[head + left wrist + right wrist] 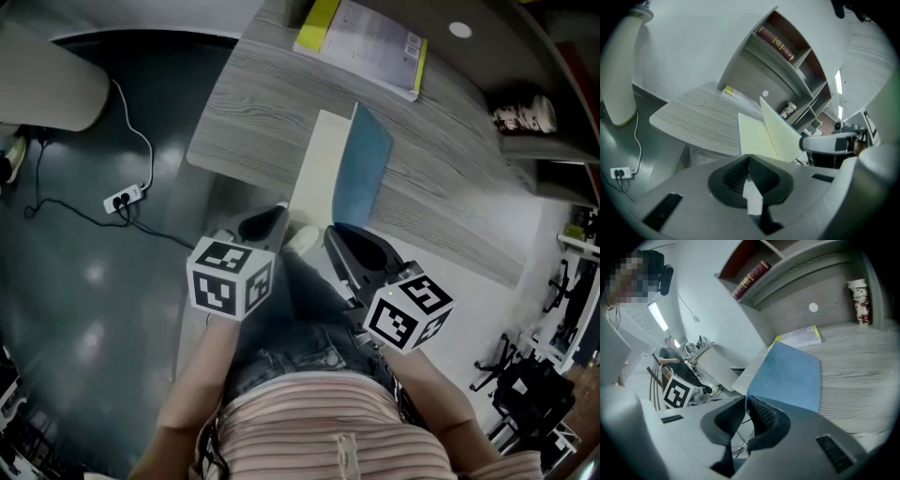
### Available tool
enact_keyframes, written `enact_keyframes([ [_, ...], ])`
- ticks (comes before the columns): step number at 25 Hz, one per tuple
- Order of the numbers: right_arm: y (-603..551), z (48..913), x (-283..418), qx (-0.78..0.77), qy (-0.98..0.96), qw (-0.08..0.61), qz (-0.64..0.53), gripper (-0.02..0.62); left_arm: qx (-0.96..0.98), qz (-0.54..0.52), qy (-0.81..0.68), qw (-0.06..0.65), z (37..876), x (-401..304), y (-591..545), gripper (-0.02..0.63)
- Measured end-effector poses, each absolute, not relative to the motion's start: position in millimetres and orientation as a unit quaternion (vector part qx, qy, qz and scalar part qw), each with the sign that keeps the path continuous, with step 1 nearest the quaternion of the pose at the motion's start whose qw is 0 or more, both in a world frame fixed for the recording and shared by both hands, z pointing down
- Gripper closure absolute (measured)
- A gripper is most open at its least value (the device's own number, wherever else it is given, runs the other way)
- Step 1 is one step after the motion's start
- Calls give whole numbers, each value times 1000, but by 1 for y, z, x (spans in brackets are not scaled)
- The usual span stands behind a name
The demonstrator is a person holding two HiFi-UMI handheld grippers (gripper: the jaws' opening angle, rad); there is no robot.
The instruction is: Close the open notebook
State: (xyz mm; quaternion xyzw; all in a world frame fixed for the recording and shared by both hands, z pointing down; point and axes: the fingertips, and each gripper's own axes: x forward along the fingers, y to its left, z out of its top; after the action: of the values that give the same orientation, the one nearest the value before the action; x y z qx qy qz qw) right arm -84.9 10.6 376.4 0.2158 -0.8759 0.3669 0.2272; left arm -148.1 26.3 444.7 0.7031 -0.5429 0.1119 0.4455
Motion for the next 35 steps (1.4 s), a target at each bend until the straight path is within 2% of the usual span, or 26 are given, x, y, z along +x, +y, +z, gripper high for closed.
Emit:
enact_keyframes([
  [35, 18, 452, -130, 170, -851, 361, 343, 551, 675, 68, -556, 481, 457, -166, 26, 594],
])
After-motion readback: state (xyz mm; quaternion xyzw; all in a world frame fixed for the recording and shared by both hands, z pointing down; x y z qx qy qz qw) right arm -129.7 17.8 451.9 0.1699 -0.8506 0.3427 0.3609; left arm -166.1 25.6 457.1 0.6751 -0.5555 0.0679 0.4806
